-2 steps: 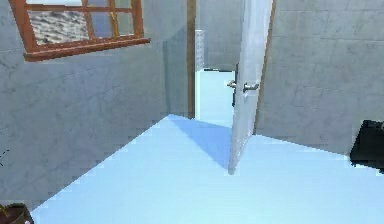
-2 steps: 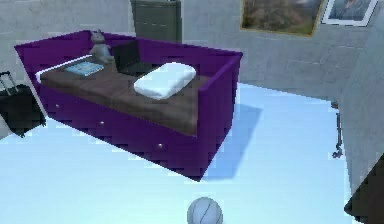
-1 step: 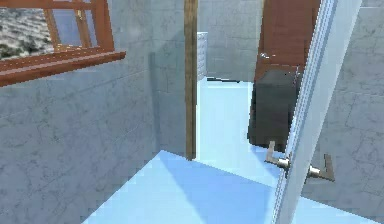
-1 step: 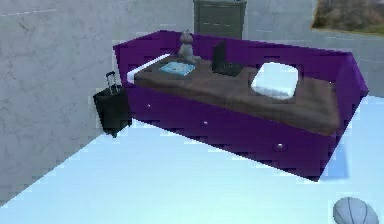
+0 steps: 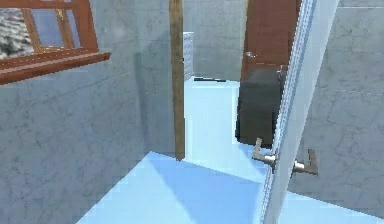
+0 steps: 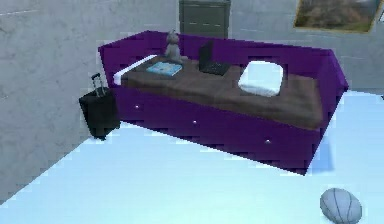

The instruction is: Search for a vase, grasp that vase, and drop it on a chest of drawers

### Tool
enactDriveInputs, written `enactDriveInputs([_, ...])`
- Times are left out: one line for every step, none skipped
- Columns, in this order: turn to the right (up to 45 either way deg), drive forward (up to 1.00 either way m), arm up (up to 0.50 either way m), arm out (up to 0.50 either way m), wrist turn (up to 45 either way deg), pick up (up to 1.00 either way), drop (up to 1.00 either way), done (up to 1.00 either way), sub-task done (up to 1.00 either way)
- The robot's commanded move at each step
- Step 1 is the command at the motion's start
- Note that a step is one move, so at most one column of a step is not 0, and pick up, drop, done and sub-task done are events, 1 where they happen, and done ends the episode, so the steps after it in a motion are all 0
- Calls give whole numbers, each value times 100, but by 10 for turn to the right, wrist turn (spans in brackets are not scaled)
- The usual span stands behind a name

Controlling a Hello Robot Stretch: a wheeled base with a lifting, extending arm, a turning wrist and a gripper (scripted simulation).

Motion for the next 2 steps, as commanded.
enactDriveInputs([0, 75, 0, 0, 0, 0, 0, 0, 0])
enactDriveInputs([120, 0, 0, 0, 0, 0, 0, 0, 0])
